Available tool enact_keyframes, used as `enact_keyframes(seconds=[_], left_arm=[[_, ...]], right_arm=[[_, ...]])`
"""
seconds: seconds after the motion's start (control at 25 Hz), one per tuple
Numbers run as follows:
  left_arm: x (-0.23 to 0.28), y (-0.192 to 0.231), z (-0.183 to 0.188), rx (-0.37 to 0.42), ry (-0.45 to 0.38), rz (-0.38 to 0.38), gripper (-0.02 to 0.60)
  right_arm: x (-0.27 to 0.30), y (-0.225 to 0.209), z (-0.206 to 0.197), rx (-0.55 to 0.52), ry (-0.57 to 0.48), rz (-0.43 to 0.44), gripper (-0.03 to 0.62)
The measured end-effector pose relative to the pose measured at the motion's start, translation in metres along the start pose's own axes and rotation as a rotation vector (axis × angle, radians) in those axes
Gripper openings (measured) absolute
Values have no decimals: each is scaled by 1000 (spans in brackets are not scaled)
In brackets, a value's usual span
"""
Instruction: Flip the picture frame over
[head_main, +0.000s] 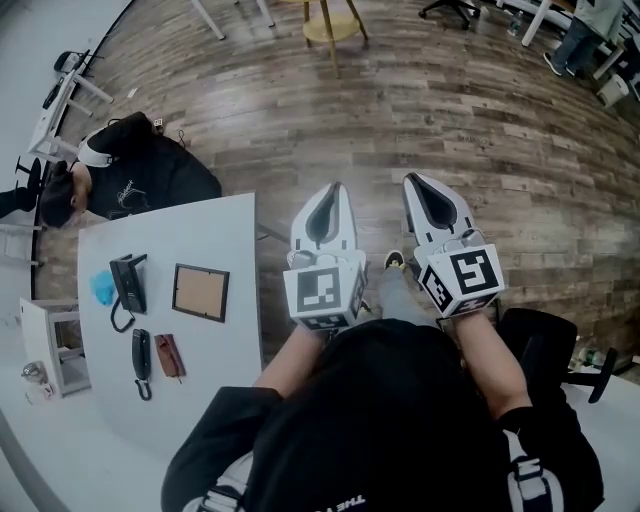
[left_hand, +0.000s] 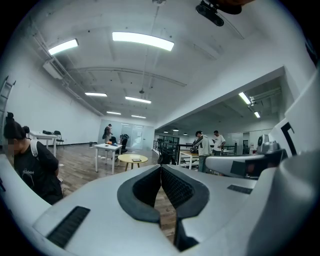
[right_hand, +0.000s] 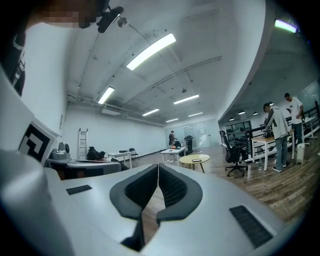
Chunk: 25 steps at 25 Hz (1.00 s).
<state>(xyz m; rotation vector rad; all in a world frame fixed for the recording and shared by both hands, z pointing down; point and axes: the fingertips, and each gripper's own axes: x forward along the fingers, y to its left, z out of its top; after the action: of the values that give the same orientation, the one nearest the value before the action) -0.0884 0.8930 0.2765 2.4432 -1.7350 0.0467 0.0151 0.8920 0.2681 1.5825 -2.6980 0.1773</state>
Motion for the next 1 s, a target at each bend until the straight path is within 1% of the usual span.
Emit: enact_keyframes(seconds=[0.2,0.32,0.44,0.6,0.76,0.88,1.0], left_arm=[[46,4,7,2,5,13,23],[87,7,12,23,10,22,23],[133,5,20,22,-9,21,23],[187,0,32,50,-12,26,23],[222,-1,35,66,1,29,23],[243,-4,34,89,23,15,23],[263,-8,38,91,21,-1,23]], right_arm=[[37,-30,0,12,-1,12,20],[69,-62,2,29,-9,17,20],[101,-98,8,39,-25,27,20],[136,-144,20,56,-39,33,20],[160,-174,23,83,-44,48,20],[172,-191,24,100,-43,52,20],[183,-205,24,107,-48,42,20]])
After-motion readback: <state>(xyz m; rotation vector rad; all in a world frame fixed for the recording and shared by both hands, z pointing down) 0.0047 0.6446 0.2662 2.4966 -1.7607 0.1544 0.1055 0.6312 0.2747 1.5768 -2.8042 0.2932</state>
